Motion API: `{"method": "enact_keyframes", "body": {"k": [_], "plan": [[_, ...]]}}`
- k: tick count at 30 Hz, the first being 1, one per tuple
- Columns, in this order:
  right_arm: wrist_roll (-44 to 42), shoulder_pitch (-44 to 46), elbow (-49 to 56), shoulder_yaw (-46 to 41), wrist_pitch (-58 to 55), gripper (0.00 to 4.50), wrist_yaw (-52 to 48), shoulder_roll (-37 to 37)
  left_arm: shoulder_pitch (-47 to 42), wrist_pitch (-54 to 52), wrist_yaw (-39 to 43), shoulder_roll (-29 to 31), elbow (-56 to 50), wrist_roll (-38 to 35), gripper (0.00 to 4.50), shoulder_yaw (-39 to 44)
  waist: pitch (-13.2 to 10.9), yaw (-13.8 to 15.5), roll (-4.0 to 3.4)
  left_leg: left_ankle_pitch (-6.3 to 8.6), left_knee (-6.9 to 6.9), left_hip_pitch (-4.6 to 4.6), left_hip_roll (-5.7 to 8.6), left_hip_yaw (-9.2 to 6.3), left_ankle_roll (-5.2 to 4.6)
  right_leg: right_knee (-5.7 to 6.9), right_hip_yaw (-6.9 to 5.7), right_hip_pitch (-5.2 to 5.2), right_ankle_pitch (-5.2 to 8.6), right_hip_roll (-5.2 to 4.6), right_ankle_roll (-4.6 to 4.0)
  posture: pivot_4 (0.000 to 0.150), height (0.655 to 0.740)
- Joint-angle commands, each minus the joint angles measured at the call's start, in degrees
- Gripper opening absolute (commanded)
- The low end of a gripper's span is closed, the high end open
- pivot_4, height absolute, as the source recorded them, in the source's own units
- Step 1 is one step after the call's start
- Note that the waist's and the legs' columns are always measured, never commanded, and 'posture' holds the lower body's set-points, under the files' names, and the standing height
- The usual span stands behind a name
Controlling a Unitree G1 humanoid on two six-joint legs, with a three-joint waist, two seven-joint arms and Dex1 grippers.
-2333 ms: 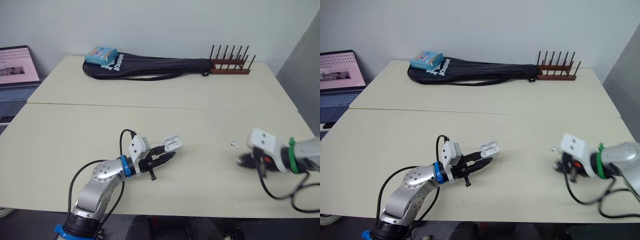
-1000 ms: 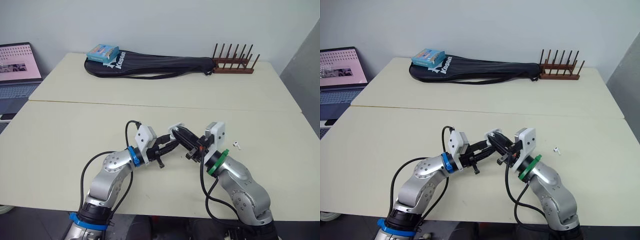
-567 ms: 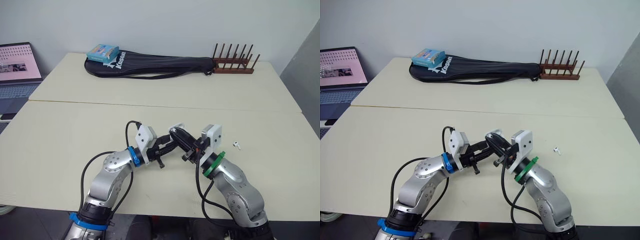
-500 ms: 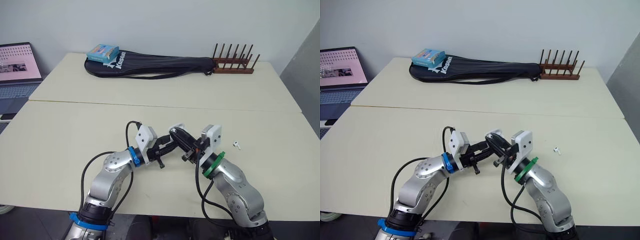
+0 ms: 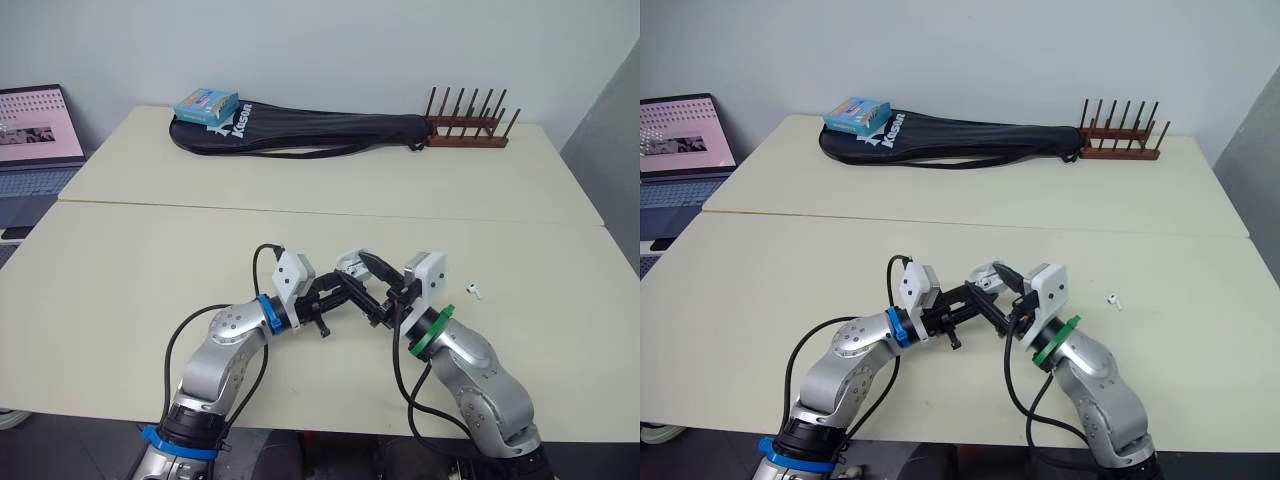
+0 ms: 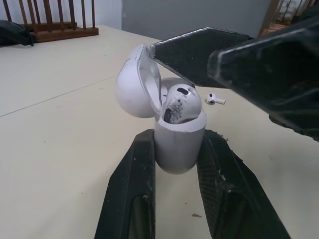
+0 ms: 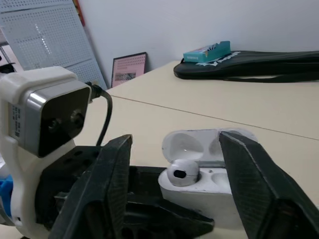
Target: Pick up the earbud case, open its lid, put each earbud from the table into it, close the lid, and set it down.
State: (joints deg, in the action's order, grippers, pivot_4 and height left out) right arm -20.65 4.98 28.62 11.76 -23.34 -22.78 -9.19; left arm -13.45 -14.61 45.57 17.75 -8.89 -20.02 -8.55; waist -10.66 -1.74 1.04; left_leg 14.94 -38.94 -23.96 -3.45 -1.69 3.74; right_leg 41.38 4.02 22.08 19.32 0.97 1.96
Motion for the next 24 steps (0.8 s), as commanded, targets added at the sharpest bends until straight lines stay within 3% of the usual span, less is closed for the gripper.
{"method": "enact_keyframes", "body": {"k": [1,6,13,18,23,24], "plan": [[-2.6,-0.3,6.1,-3.7,-2.3,2.87,-0.3,-2.9,-0.7,1.2,-0.1,-0.4,-2.0,-0.5,0.79,0.2,0.0,0.0,0.0,0.0,0.0,0.0,0.0,0.0,0.0,0.0,0.0,0.0,0.0,0.0,0.0,0.15,0.6871],[-8.1,-3.8,13.1,-15.5,-5.7,2.87,-4.7,-14.5,-0.7,1.9,-0.1,0.0,-0.8,0.1,0.79,0.6,0.0,0.1,0.0,0.0,0.0,-0.03,0.04,0.0,0.0,-0.05,0.01,-0.02,0.0,-0.02,0.0,0.15,0.6871],[-8.9,-18.7,9.8,-37.0,-2.6,2.87,-15.5,-28.7,-1.0,4.1,0.6,0.5,1.2,1.5,0.79,0.5,0.0,0.3,0.0,0.01,0.02,0.03,0.05,0.02,-0.01,-0.07,0.02,-0.08,0.0,-0.01,0.01,0.15,0.6871],[-7.9,-31.5,3.0,-49.8,0.4,2.87,-24.3,-32.4,-1.7,6.0,1.0,1.1,3.3,2.5,0.79,0.9,0.0,0.2,-0.02,0.01,0.01,0.09,0.11,0.08,-0.01,-0.08,0.08,-0.14,0.0,-0.04,0.0,0.15,0.6871],[-4.7,-37.4,-3.8,-53.7,5.3,2.87,-28.8,-33.4,-1.9,7.3,1.2,1.1,4.4,2.9,0.79,0.8,0.0,-0.1,-0.03,0.0,0.01,0.23,0.08,0.15,-0.02,-0.17,0.13,-0.31,0.02,-0.02,0.02,0.15,0.6871],[-4.1,-37.6,-5.4,-53.9,6.3,3.24,-29.1,-33.4,-1.9,7.4,1.2,1.0,4.4,3.0,0.79,0.8,0.0,-0.1,-0.03,0.0,0.0,0.27,0.08,0.15,-0.02,-0.18,0.13,-0.34,0.03,-0.02,0.04,0.15,0.6871]]}}
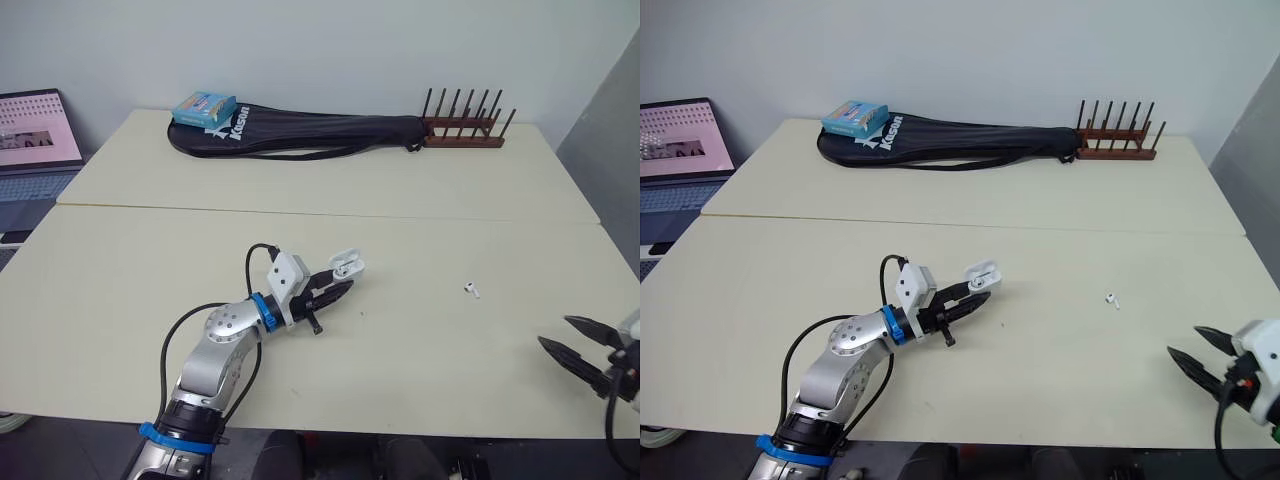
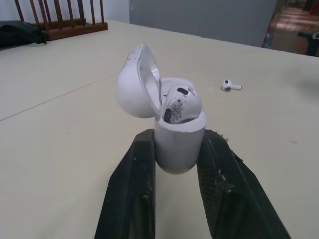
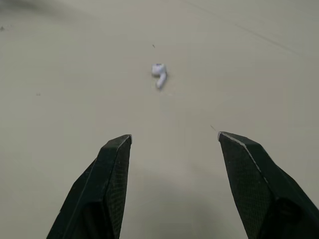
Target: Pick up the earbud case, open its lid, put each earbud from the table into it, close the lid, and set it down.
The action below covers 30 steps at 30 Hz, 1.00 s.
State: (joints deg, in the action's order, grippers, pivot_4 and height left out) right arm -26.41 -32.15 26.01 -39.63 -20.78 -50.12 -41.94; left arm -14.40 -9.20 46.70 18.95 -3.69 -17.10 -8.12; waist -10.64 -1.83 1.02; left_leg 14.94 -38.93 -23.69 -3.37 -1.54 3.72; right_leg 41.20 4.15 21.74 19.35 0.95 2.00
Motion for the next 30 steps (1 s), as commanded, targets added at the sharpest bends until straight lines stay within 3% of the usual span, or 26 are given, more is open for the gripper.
{"method": "enact_keyframes", "body": {"k": [1,4,11,17,22,30], "plan": [[2.0,-0.5,-3.9,-2.6,4.5,3.45,-1.9,-0.6,-0.9,2.1,0.0,-0.3,-0.7,0.2,0.79,0.3,0.0,0.0,0.0,-0.01,0.0,0.01,0.0,0.0,-0.01,0.0,0.0,-0.01,0.02,0.0,0.04,0.15,0.6871],[2.6,0.7,-6.5,-2.5,6.0,4.49,-1.6,-0.7,-0.9,2.5,-0.2,-0.5,-0.5,0.4,0.79,0.3,0.0,0.0,-0.02,-0.02,-0.01,0.02,0.01,0.02,-0.03,0.0,0.04,-0.02,0.02,0.0,0.04,0.15,0.6871],[2.2,6.4,-3.8,2.5,3.0,4.5,0.2,-2.4,-1.1,2.7,0.0,-0.5,-0.4,0.4,0.79,0.5,0.0,0.0,-0.03,-0.02,-0.01,-0.01,0.01,0.01,-0.03,-0.02,0.03,-0.02,-0.01,0.0,-0.02,0.15,0.6871],[5.6,19.2,-0.4,16.0,-5.7,4.5,9.3,-1.6,-1.9,2.2,0.7,-0.4,-0.1,-0.1,0.79,0.3,0.0,0.0,-0.04,-0.03,-0.04,0.0,0.0,-0.01,-0.02,0.0,0.01,-0.04,-0.02,0.0,-0.02,0.15,0.6871],[8.1,31.0,-5.8,25.4,-11.1,4.5,14.6,1.6,-2.2,1.8,0.9,-0.4,-0.1,-0.2,0.79,0.0,0.0,0.2,-0.04,-0.03,-0.04,-0.05,0.02,-0.05,-0.01,-0.01,-0.02,-0.01,-0.02,-0.01,-0.02,0.15,0.6871],[10.5,40.9,-18.4,31.1,-13.1,4.5,16.4,4.3,-1.8,1.6,1.1,-0.4,-0.7,-0.2,0.79,-0.1,0.0,0.3,-0.04,-0.03,-0.03,-0.1,0.03,-0.08,-0.02,-0.01,-0.07,0.03,-0.03,-0.05,-0.04,0.15,0.6871]]}}
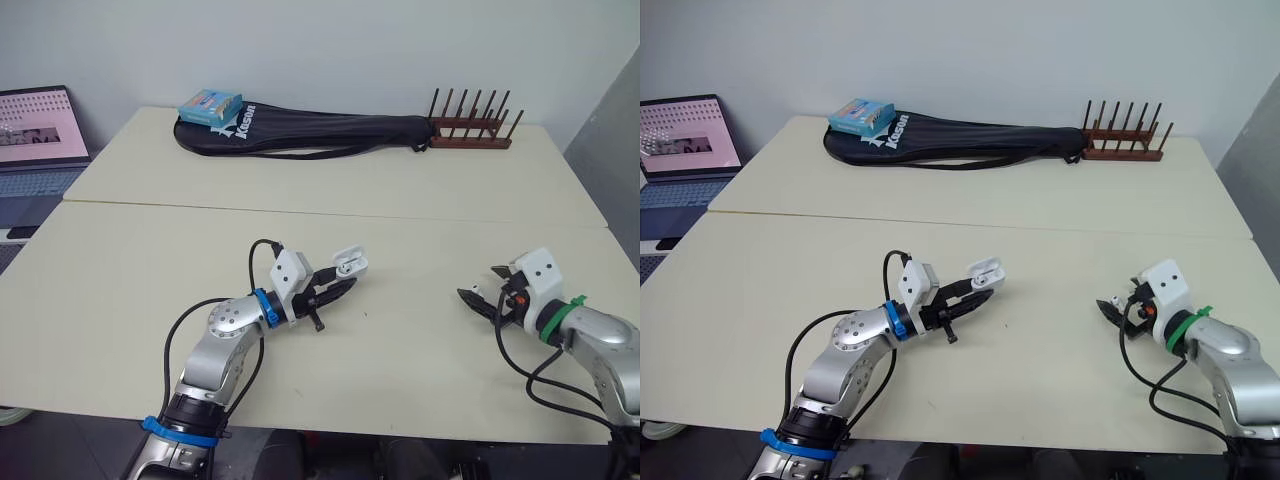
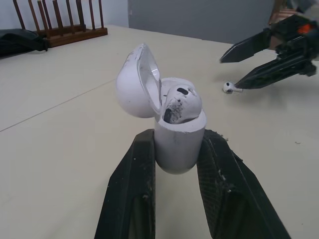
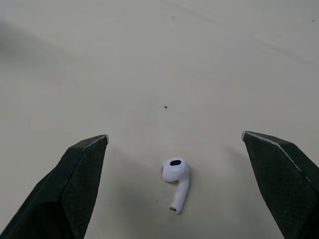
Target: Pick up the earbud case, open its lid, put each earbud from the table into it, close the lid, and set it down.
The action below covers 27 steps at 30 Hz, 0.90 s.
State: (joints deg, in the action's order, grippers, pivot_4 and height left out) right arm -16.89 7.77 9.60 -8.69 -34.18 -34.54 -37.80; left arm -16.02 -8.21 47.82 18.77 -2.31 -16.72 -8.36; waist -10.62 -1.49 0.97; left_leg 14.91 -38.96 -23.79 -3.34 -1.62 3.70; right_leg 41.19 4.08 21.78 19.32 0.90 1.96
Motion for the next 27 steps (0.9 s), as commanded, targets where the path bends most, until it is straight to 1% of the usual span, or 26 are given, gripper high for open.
{"method": "enact_keyframes", "body": {"k": [1,3,6,8,9,16,17,22,23,25,27], "plan": [[1.4,1.2,-3.0,0.5,0.3,4.5,0.9,0.1,0.0,0.6,0.0,-0.2,-2.3,-0.6,0.79,0.1,0.0,0.0,0.0,0.0,0.0,0.0,0.0,-0.01,0.0,0.0,-0.01,0.0,0.0,0.0,0.0,0.15,0.6871],[2.0,0.8,-4.3,0.7,0.3,4.5,1.1,-0.3,0.4,0.5,-0.1,-0.1,-2.7,-0.5,0.79,0.2,0.0,0.0,-0.02,0.0,0.0,0.0,-0.01,-0.01,-0.01,0.0,-0.01,0.0,0.0,0.0,0.0,0.15,0.6871],[2.0,-0.5,-4.6,0.6,0.1,3.93,0.7,-0.9,0.9,0.5,-0.4,0.0,-3.0,-0.5,0.79,0.5,0.0,0.0,-0.02,0.0,-0.01,0.02,-0.01,-0.01,0.0,0.02,-0.01,-0.02,0.0,0.0,0.0,0.15,0.6871],[1.8,-1.2,-4.2,0.8,-0.2,3.28,0.3,-1.1,1.2,0.4,-0.5,0.0,-3.2,-0.6,0.79,0.5,0.0,0.0,-0.02,0.0,-0.02,0.02,0.0,-0.02,0.0,0.02,-0.02,-0.03,-0.01,0.0,0.01,0.15,0.6871],[1.8,-1.5,-3.9,0.9,-0.3,2.88,0.2,-1.0,1.3,0.3,-0.6,0.0,-3.4,-0.6,0.79,0.5,0.0,0.1,-0.02,0.0,-0.04,0.03,0.01,-0.03,0.0,0.02,-0.01,-0.05,-0.01,0.0,0.01,0.15,0.6871],[0.9,-1.9,-1.9,0.5,-1.7,0.45,-1.3,-2.1,1.3,-0.1,-1.0,-0.2,-4.0,-0.7,0.79,0.0,0.0,0.1,-0.01,0.0,-0.07,0.03,0.02,-0.03,0.0,0.02,-0.01,-0.07,-0.03,-0.01,0.05,0.15,0.6871],[0.4,-2.2,-1.2,0.4,-2.2,0.39,-2.6,-3.1,1.5,-0.1,-1.0,-0.1,-4.2,-0.7,0.79,0.0,0.0,0.1,-0.01,0.0,-0.07,0.03,0.02,-0.03,0.0,0.02,-0.01,-0.07,-0.03,-0.01,0.06,0.15,0.6871],[-2.4,-4.7,3.1,0.2,-2.4,0.4,-10.9,-9.3,2.8,-0.8,-1.2,0.1,-5.9,-1.0,0.79,0.0,0.0,0.1,-0.03,0.0,-0.05,0.01,0.02,-0.04,-0.01,-0.02,-0.02,-0.05,-0.03,-0.02,0.06,0.15,0.6871],[-3.0,-5.7,4.1,0.2,-1.6,0.4,-13.6,-11.1,3.2,-0.9,-1.2,0.2,-6.4,-1.0,0.79,0.0,0.0,0.1,-0.02,0.01,-0.03,0.01,0.02,-0.03,-0.01,-0.01,-0.01,-0.04,-0.03,-0.02,0.06,0.15,0.6871],[-3.3,-9.5,6.4,-0.2,2.8,0.4,-22.0,-17.0,4.3,-0.9,-1.5,0.6,-7.3,-0.6,0.79,0.2,0.0,0.2,-0.1,0.01,-0.01,-0.01,-0.01,-0.05,-0.01,-0.02,-0.04,-0.03,-0.03,0.0,0.05,0.15,0.6871],[-3.3,-12.6,7.2,-1.1,7.4,0.4,-28.3,-21.4,5.3,-1.2,-2.3,0.8,-8.3,-0.4,0.79,0.8,0.0,0.0,-0.1,0.01,0.01,0.01,0.01,-0.04,-0.01,-0.05,-0.03,-0.03,-0.02,-0.01,0.06,0.15,0.6871]]}}
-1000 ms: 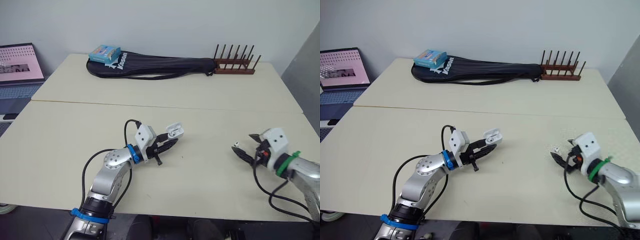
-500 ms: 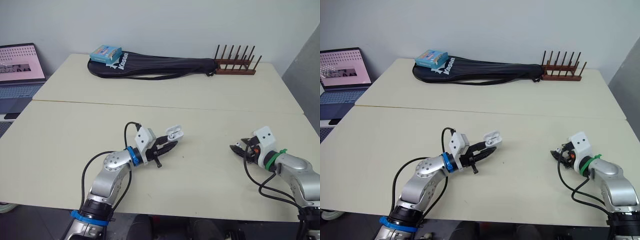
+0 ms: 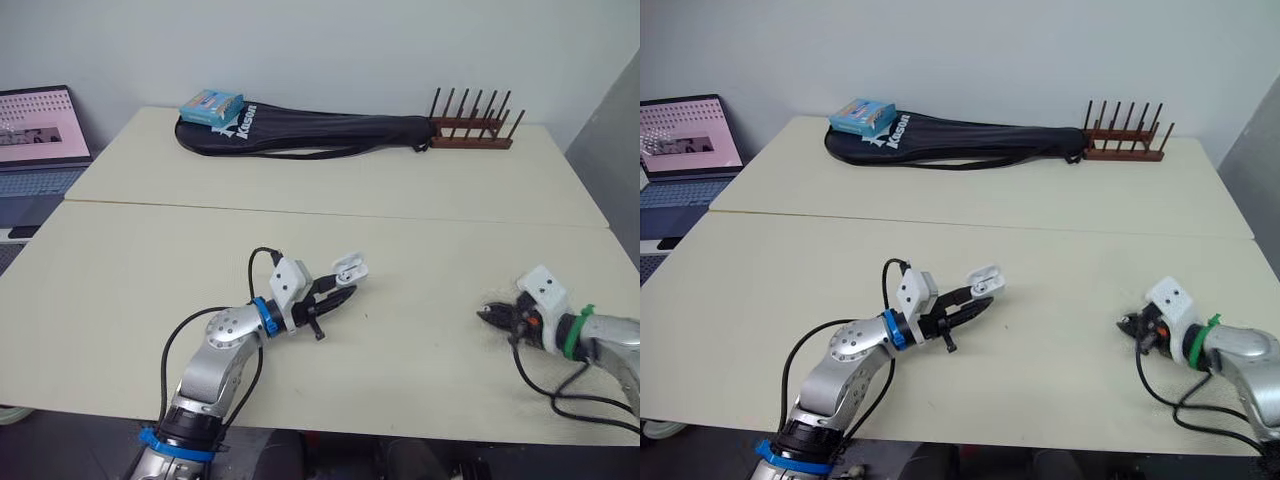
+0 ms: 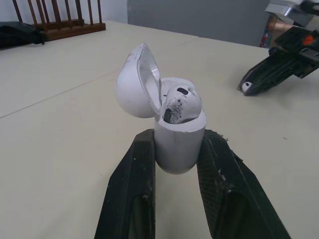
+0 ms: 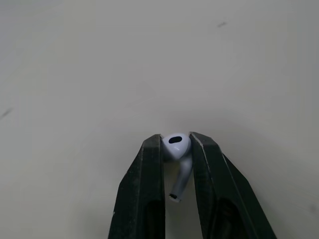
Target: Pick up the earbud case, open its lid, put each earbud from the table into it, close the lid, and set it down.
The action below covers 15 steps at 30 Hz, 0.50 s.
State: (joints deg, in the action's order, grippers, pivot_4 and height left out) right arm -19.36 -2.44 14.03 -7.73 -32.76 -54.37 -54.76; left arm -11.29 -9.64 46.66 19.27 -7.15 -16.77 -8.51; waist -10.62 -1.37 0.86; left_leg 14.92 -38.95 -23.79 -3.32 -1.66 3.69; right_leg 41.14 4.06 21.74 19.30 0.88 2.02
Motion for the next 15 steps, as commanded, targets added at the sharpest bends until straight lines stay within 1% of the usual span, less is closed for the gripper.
{"method": "enact_keyframes", "body": {"k": [1,3,6,11,13,15], "plan": [[-0.5,-3.8,2.7,-2.5,8.7,0.4,-11.2,-6.2,1.2,-0.1,-1.5,0.5,-4.1,-0.5,0.79,1.2,0.0,-0.1,0.02,0.0,-0.01,-0.01,-0.01,-0.01,0.0,0.0,-0.01,0.0,0.0,0.01,0.0,0.15,0.6871],[1.6,-5.8,0.8,-2.6,16.4,0.4,-15.7,-9.1,2.4,-0.5,-2.0,0.9,-5.4,-0.8,0.79,1.4,0.0,-0.3,0.04,0.0,-0.02,0.04,-0.01,0.01,0.0,0.01,0.01,-0.03,0.0,0.01,0.0,0.15,0.6871],[5.3,-6.9,-4.7,-1.5,30.2,0.4,-21.4,-11.8,4.3,-1.4,-2.1,1.6,-7.6,-1.0,0.79,1.2,0.0,-0.4,0.05,0.0,-0.04,0.13,-0.04,0.07,0.0,0.0,0.05,-0.09,0.0,0.02,0.0,0.15,0.6871],[7.8,-4.4,-11.4,1.5,40.7,0.4,-25.9,-12.8,6.3,-3.0,-2.3,2.6,-10.6,-1.5,0.79,1.0,-0.1,-0.4,0.09,0.0,-0.03,0.45,-0.05,0.12,0.0,-0.02,0.08,-0.4,0.01,0.02,0.01,0.15,0.6871],[8.7,-3.1,-13.1,3.0,43.2,0.4,-27.5,-13.0,6.6,-3.4,-2.3,2.9,-11.2,-1.7,0.79,1.1,-0.1,-0.4,0.09,-0.01,-0.03,0.48,-0.04,0.12,0.0,-0.01,0.09,-0.42,0.01,0.02,0.0,0.15,0.6871],[9.0,-2.2,-14.2,4.7,43.4,0.4,-29.3,-13.4,6.8,-3.8,-2.3,3.2,-11.7,-1.8,0.79,1.2,0.0,-0.4,0.07,-0.01,-0.03,0.5,-0.05,0.12,0.01,-0.01,0.1,-0.44,0.0,0.02,0.0,0.15,0.6871]]}}
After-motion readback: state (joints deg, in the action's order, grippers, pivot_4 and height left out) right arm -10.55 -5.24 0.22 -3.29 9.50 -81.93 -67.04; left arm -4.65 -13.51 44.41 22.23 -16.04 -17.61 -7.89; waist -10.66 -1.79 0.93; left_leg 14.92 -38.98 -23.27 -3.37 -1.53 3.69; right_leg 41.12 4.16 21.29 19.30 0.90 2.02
